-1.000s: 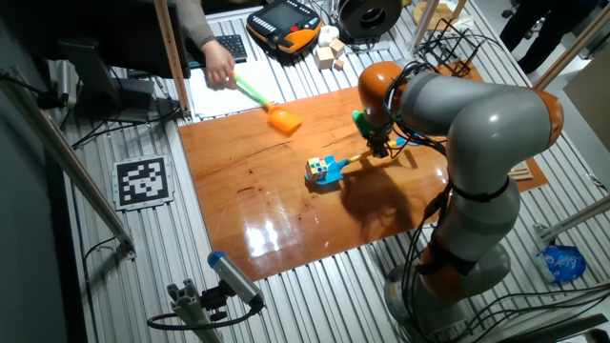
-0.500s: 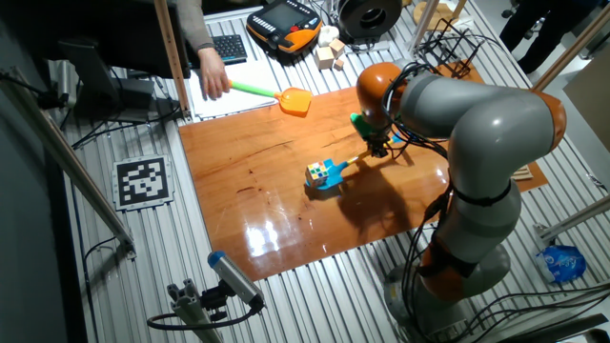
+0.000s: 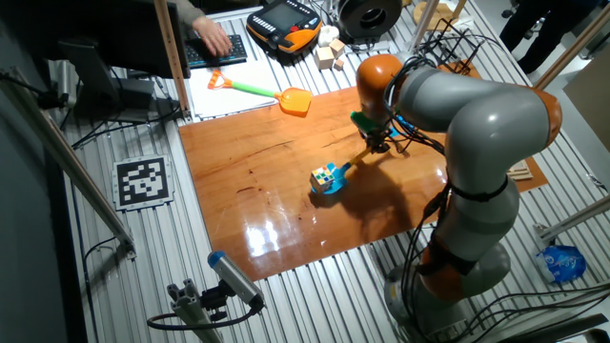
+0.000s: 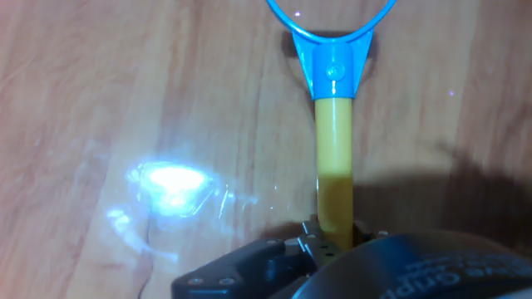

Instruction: Use a shovel to scoop up an object

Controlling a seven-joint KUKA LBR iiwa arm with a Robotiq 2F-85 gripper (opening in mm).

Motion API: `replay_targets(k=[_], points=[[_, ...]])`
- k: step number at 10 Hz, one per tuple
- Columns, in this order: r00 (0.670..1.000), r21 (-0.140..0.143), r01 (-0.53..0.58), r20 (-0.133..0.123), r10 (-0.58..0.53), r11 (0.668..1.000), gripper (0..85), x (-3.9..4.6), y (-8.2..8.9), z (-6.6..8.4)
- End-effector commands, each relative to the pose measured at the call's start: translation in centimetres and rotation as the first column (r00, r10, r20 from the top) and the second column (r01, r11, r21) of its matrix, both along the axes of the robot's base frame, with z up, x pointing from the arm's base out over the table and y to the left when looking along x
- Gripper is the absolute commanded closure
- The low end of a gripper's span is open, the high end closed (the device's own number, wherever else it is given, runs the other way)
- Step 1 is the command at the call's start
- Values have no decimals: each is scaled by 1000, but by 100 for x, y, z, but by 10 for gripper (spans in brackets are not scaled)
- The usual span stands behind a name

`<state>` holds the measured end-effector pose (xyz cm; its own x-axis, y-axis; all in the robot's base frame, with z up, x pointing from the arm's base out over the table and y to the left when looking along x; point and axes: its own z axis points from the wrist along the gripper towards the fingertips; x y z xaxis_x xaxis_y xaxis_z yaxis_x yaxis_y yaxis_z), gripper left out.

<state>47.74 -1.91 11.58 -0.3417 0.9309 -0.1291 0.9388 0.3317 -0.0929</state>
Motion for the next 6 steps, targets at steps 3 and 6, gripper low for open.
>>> replay_targets(k=[3, 6], points=[[974, 36, -223, -19, 224, 974, 850, 103, -42, 141], [934, 24, -356, 18, 356, 934, 850, 160, -84, 183]])
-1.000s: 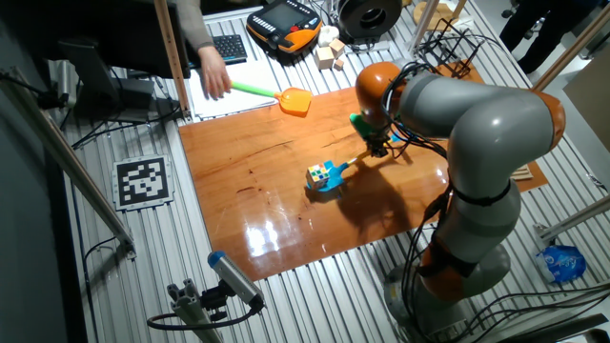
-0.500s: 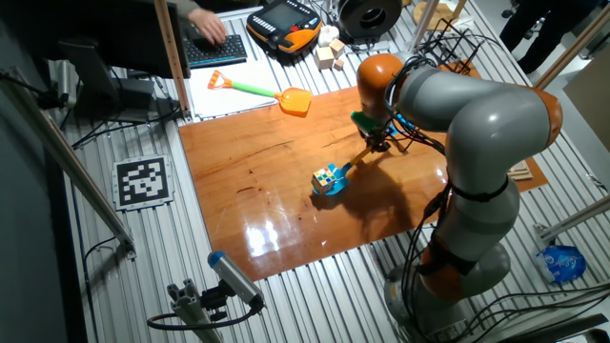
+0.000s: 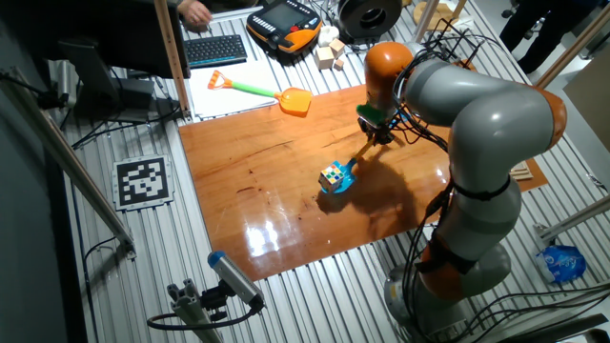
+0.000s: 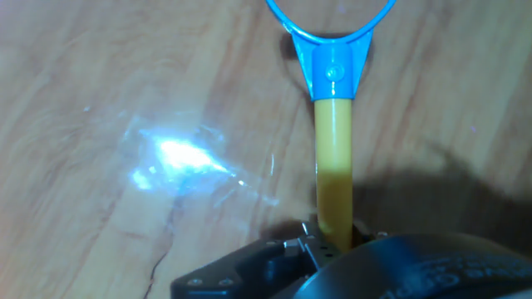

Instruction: Use a shovel to scoop up an object

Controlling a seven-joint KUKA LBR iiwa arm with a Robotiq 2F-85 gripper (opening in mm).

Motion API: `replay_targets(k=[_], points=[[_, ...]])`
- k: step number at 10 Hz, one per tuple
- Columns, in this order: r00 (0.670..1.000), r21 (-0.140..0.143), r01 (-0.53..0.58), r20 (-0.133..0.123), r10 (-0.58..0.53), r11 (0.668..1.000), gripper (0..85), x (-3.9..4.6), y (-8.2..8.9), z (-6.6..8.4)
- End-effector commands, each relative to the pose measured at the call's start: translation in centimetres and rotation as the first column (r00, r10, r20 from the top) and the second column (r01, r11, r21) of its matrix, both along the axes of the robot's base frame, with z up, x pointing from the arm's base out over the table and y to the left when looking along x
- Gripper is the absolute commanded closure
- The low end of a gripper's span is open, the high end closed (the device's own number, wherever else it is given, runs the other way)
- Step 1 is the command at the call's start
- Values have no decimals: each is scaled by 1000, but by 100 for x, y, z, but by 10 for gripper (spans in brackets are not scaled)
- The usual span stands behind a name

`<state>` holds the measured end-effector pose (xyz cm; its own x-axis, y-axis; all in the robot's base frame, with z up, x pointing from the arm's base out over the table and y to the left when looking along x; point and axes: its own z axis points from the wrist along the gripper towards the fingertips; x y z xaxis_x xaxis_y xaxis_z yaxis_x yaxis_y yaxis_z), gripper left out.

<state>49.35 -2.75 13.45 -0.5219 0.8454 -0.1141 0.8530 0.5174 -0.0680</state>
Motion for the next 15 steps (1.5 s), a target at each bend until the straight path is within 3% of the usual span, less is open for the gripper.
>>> replay_targets(k=[1, 3, 7, 9, 15], points=[[979, -12, -204, 15, 204, 979, 850, 15, -16, 18], [972, 3, -233, 19, 233, 973, 850, 110, -109, 96], [956, -31, -290, 33, 291, 956, 850, 206, -191, 163], [940, -58, -331, 66, 335, 942, 850, 257, -238, 182], [918, -100, -364, 130, 375, 926, 850, 279, -238, 224]])
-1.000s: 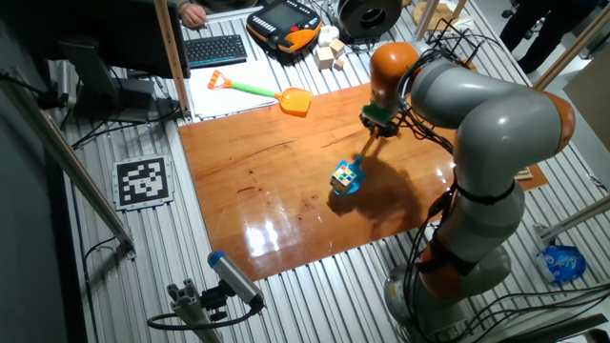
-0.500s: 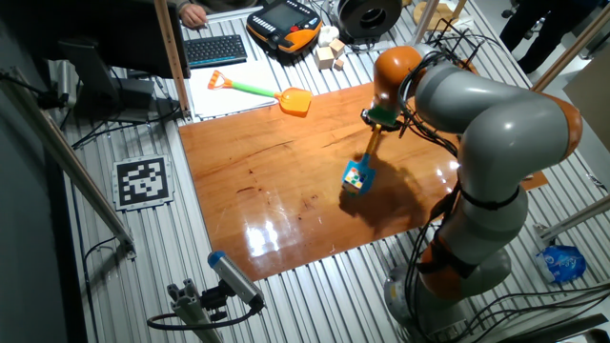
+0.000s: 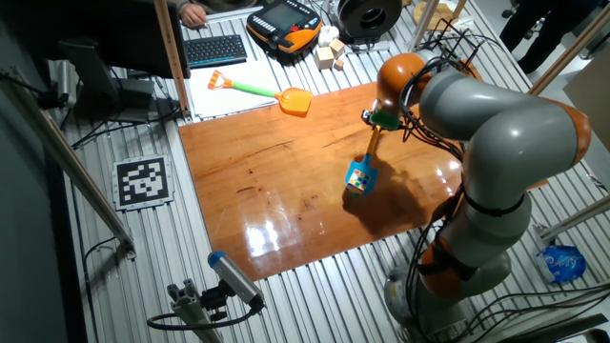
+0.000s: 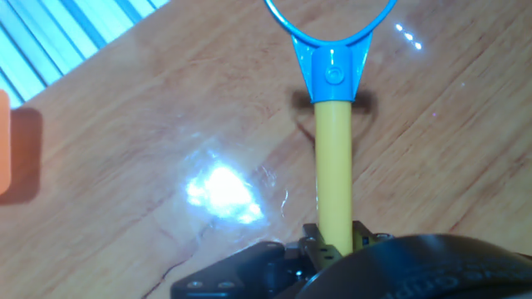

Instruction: Use a shovel to scoop up an object

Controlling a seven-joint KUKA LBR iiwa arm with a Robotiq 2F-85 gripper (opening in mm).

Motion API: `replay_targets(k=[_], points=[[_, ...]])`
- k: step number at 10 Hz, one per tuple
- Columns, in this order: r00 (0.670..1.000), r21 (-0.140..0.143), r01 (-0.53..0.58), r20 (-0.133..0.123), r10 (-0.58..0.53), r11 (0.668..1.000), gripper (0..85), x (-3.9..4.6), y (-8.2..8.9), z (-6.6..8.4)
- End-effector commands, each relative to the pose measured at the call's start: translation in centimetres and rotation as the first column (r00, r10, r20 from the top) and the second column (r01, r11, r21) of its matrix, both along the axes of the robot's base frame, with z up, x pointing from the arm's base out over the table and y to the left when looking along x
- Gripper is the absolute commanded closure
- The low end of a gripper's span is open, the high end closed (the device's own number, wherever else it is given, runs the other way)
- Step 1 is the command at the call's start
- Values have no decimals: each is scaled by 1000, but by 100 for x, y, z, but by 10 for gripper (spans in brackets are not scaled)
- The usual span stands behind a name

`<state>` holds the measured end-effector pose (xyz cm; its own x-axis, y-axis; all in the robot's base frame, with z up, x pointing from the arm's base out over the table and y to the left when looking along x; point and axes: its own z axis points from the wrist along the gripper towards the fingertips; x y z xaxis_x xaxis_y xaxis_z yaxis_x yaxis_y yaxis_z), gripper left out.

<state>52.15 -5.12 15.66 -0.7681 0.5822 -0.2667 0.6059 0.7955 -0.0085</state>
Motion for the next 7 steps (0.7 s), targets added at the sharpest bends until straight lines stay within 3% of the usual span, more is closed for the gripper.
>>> replay_targets(k=[1, 3, 5, 7], points=[[1000, -3, -1, 10, 1, 1000, 850, -6, 8, -13], [999, -19, 2, 54, -1, 1000, 850, -26, 44, -37], [998, -22, 19, 59, -18, 1000, 850, -42, 78, -99], [996, -43, 22, 85, -18, 999, 850, -63, 125, -159]])
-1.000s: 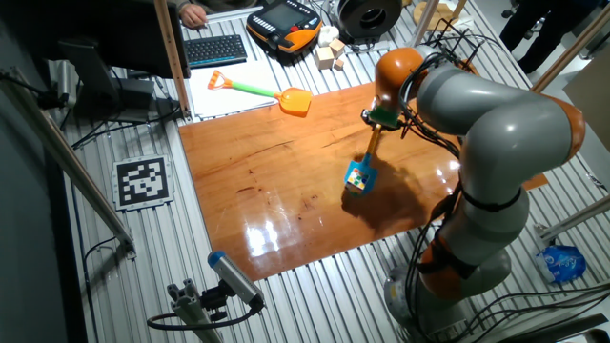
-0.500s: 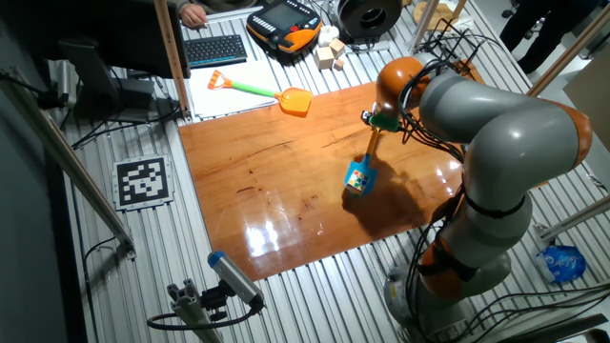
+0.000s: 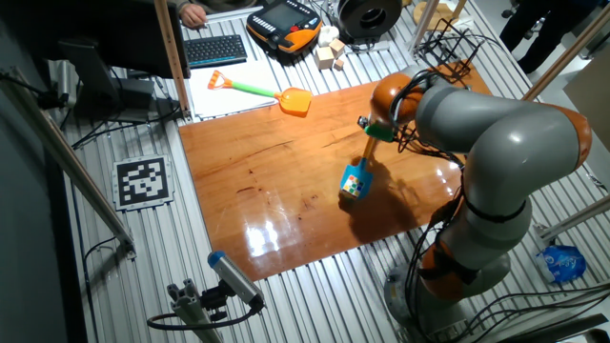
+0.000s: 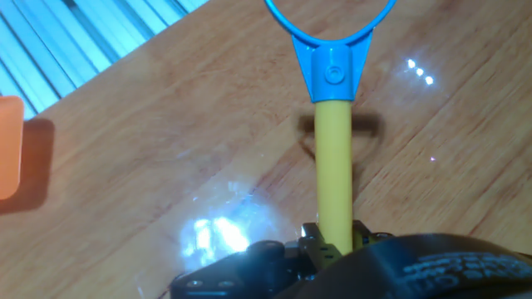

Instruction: Use a shovel to scoop up an object

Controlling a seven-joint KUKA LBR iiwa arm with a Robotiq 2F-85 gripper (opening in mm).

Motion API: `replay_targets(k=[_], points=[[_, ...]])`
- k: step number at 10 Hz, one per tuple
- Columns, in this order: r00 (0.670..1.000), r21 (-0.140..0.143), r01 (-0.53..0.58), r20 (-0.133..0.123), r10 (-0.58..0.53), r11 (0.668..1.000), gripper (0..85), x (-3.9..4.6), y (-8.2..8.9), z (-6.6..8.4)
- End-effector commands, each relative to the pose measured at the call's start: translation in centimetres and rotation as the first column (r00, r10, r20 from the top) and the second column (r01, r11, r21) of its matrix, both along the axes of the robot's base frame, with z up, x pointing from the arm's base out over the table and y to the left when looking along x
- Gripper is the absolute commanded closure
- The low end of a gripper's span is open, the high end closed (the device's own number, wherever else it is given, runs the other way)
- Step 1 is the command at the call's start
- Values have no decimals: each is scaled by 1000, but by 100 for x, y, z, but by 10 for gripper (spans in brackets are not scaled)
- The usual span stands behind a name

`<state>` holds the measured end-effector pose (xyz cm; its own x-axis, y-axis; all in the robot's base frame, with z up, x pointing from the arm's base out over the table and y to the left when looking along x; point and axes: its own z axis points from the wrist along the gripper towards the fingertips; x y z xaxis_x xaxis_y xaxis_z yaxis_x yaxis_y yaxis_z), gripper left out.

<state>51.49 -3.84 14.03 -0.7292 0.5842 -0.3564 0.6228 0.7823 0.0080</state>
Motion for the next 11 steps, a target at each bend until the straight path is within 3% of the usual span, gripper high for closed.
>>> replay_targets(k=[1, 3, 6, 11], points=[[1000, 0, 7, 4, -7, 1000, 850, -3, 16, -18], [1000, 3, 8, -7, -8, 1000, 850, -12, 39, -90], [998, 29, 19, -68, -17, 999, 850, -35, 55, -167], [996, 19, 23, -86, -21, 1000, 850, -71, 112, -265]])
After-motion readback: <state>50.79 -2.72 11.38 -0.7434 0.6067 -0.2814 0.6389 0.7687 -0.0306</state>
